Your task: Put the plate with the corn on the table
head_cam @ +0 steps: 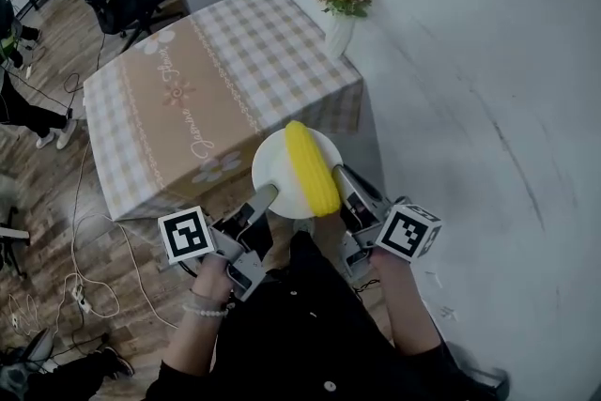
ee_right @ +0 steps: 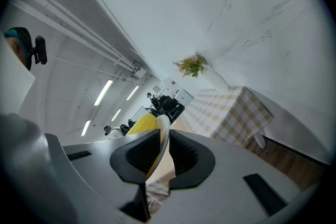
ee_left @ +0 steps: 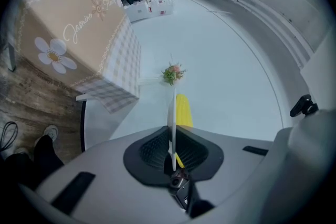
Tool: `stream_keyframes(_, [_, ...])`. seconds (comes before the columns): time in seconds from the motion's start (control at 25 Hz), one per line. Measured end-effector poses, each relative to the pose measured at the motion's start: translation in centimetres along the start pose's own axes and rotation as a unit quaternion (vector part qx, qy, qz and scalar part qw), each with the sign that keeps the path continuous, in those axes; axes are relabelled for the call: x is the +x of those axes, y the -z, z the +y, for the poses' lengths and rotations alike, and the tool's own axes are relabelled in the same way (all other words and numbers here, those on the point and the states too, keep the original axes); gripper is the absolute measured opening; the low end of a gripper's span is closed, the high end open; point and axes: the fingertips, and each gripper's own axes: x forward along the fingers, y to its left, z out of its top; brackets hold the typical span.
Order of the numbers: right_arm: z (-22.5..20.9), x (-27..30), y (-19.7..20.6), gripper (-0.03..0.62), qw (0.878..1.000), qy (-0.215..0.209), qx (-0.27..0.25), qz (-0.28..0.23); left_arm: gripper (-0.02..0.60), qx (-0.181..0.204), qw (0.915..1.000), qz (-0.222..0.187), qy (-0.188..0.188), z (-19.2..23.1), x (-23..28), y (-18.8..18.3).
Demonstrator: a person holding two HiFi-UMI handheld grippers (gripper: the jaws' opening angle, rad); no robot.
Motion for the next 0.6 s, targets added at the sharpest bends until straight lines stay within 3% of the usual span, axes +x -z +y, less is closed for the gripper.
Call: stream_keyframes(0.6, [-3.7, 6.8, -6.0, 0.081, 1.000, -0.014, -0.012, 0.026, 0.032, 0.004, 0.9996, -0.025, -0.007, 0.6, 6.5, -6.4])
